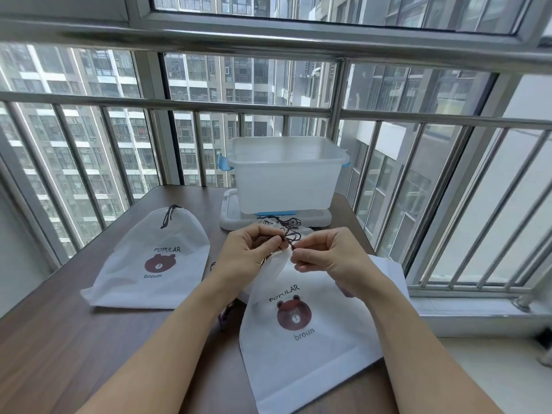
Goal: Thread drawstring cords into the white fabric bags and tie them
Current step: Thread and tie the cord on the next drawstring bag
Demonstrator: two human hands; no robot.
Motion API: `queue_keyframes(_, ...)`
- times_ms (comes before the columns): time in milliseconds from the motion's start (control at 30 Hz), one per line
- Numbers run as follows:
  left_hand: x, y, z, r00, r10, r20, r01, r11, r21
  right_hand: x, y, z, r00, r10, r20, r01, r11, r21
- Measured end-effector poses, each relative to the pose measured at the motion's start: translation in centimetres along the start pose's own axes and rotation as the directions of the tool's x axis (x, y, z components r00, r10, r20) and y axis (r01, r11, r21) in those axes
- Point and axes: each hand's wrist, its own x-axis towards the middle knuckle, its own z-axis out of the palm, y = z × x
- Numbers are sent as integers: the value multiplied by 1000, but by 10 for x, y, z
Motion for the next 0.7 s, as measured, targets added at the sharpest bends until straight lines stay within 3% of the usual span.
queue_keyframes(333,-1,2,2,999,-47,-20,46,997,-62,8,4,3,970,-244,-13,224,907,-357)
queue_keyframes(533,-1,0,0,1000,-18,20,19,1000,-17,7,8,11,973,-228,47,233,959,-160)
queue_keyframes(700,0,1,-1,998,39,43,-41,999,25,6,7,14,977,-213,-19,212,976,-48)
